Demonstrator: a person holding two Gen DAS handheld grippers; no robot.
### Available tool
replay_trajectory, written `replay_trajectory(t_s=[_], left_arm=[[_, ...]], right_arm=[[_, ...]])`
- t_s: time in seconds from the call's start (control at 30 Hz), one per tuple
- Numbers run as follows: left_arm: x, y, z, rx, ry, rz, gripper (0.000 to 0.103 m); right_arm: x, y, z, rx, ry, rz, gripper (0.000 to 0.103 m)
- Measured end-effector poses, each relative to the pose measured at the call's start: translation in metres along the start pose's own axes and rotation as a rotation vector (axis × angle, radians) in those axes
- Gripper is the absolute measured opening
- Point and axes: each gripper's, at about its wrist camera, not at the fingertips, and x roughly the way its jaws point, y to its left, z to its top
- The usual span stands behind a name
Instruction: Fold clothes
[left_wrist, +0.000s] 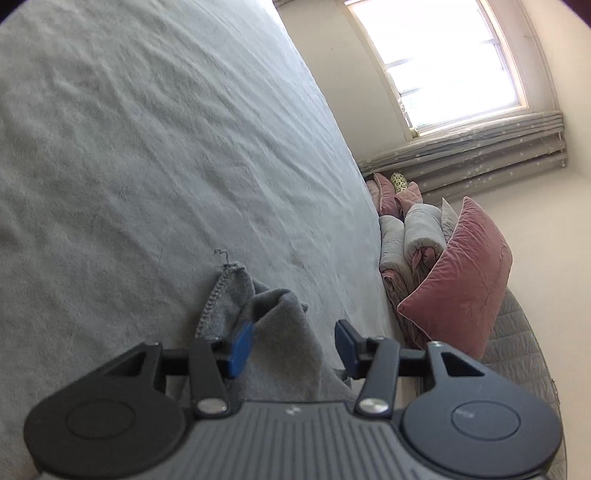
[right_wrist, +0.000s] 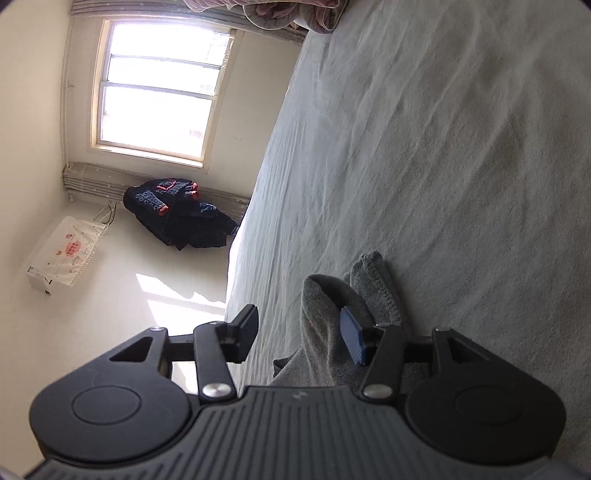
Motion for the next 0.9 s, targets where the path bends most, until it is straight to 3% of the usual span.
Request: replay_trajectory(t_s=[0.17,0.27,0.33,0.4,0.43,0.47,0.5,0.53,0.77,0.9], left_arm=[[0.009,-0.017,-0.003,0.255,-0.049,0.047,0.05],[0.023,-0.022,-0.008,0.336,-0.087,0.074,0.049],[0.027,-0.017,-0.009,0.36,-0.109,0.083,0.041],[0.03,-0.015,-0.013,0.36,-0.111,0.079,0.027],[0.031,-0.014,-0.014,0.359,-0.108,0.076,0.021],[0.03,-0.016,-0.015,0.368,-0.111,0.074,0.009],[0.028,-0.019,-0.017,0.391,-0.124,0.073,0.008],[0.026,-0.023,-0.019,0.413,-0.137,0.072,0.008],[0.017,-0.049,-0.02,0.534,-0.231,0.093,0.007],[0.042,-0.045,-0.016,0.519,-0.205,0.187,0.007]], right_arm=[[-0.007,0.016,-0.018,-0.302,-0.056,-0.08,0.054],[-0.005,0.019,-0.034,-0.404,-0.057,-0.075,0.054],[0.003,0.023,-0.045,-0.455,-0.056,-0.079,0.054],[0.016,0.028,-0.053,-0.503,-0.067,-0.098,0.054],[0.022,0.03,-0.056,-0.526,-0.073,-0.108,0.052],[0.028,0.033,-0.059,-0.555,-0.073,-0.115,0.034],[0.03,0.036,-0.061,-0.586,-0.074,-0.128,0.016],[0.031,0.039,-0.064,-0.618,-0.075,-0.142,0.007],[0.041,0.073,-0.05,-0.719,-0.202,-0.149,0.007],[0.06,0.068,-0.044,-0.757,-0.178,-0.234,0.007]])
